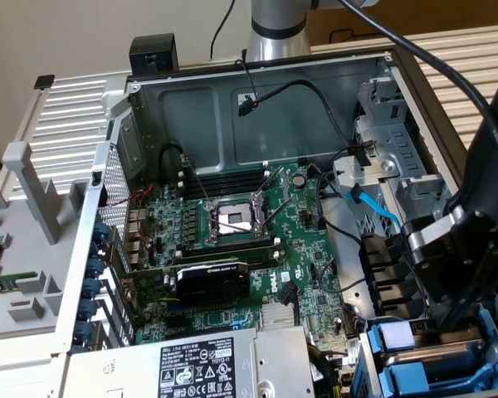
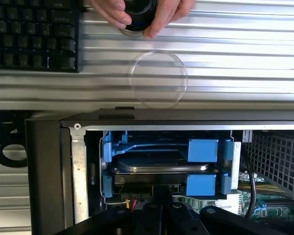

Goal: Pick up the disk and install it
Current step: 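Insert the second disk wire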

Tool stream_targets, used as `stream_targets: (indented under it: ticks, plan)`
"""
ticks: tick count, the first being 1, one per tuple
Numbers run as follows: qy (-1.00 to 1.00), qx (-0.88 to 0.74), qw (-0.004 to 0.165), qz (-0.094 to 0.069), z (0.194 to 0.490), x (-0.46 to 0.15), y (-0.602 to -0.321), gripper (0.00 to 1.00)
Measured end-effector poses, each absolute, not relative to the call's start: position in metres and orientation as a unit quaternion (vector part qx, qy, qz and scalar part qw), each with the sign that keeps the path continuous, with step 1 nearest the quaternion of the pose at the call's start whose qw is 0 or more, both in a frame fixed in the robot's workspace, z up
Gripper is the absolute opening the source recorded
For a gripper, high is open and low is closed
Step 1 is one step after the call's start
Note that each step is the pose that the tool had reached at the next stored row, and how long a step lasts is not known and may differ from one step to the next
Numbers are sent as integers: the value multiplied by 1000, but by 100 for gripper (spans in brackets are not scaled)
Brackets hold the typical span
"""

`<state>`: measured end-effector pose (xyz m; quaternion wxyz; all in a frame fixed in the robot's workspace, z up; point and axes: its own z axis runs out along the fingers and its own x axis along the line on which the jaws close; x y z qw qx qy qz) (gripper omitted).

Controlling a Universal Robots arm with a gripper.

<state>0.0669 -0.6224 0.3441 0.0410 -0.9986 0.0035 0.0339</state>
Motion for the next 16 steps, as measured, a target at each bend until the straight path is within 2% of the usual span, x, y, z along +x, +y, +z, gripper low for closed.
stream_targets:
  ticks: [16]
  plan:
    - [4, -999, 41, 34, 342, 67, -622, 11]
